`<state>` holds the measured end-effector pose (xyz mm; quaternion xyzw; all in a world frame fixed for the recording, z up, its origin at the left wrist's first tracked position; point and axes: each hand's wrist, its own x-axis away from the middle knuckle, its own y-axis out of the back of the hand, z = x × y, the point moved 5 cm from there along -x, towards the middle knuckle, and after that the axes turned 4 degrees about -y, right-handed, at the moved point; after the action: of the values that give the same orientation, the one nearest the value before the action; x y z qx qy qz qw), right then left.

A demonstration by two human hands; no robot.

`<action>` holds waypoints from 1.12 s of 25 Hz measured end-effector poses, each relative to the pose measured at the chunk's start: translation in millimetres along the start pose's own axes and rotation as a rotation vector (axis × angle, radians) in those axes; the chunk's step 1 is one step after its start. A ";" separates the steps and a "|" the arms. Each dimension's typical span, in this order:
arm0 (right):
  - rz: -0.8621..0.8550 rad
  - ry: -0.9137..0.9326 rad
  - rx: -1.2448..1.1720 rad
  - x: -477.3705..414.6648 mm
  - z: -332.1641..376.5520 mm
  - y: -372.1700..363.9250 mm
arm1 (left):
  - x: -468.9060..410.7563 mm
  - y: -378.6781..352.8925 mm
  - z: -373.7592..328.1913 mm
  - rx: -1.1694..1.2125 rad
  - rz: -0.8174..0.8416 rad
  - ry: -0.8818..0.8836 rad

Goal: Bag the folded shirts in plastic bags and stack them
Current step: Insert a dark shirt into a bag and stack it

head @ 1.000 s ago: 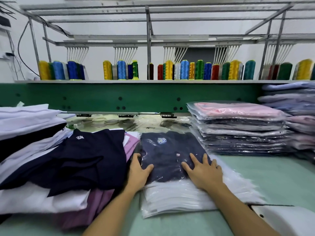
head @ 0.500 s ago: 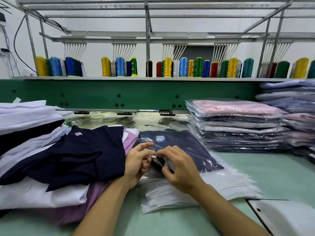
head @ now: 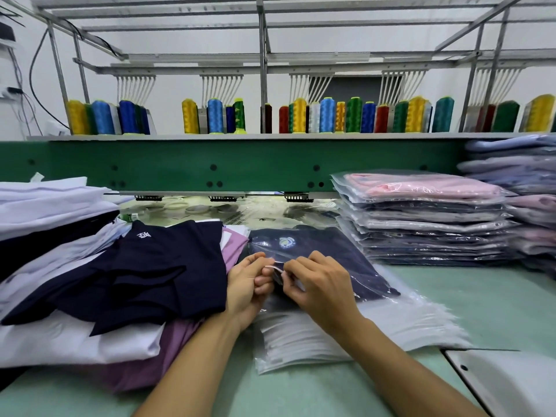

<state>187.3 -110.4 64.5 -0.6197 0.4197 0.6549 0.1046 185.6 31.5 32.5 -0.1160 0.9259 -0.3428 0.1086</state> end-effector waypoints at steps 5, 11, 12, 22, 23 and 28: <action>0.103 -0.068 0.037 8.8 -20.5 3.5 | -3.2 1.4 -7.9 0.261 -0.040 -0.025; 0.207 -0.323 0.027 29.2 -85.2 12.7 | -6.6 7.7 -10.1 0.242 -0.079 -0.091; 0.212 -0.375 0.027 32.7 -94.0 12.8 | -6.9 8.6 -9.0 0.221 -0.074 -0.089; 0.074 -0.846 -0.006 52.7 -137.7 24.0 | -6.4 7.7 -8.2 0.187 -0.035 -0.122; 0.050 -0.887 -0.025 54.0 -138.9 25.7 | -6.8 7.7 -8.0 0.189 -0.051 -0.128; -0.053 -0.962 -0.169 54.3 -142.3 27.0 | -6.2 2.1 -8.4 0.225 -0.168 -0.198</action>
<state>261.1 -244.8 44.1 -0.2636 0.2534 0.8958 0.2526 188.9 40.0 38.0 -0.2132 0.8535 -0.4390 0.1824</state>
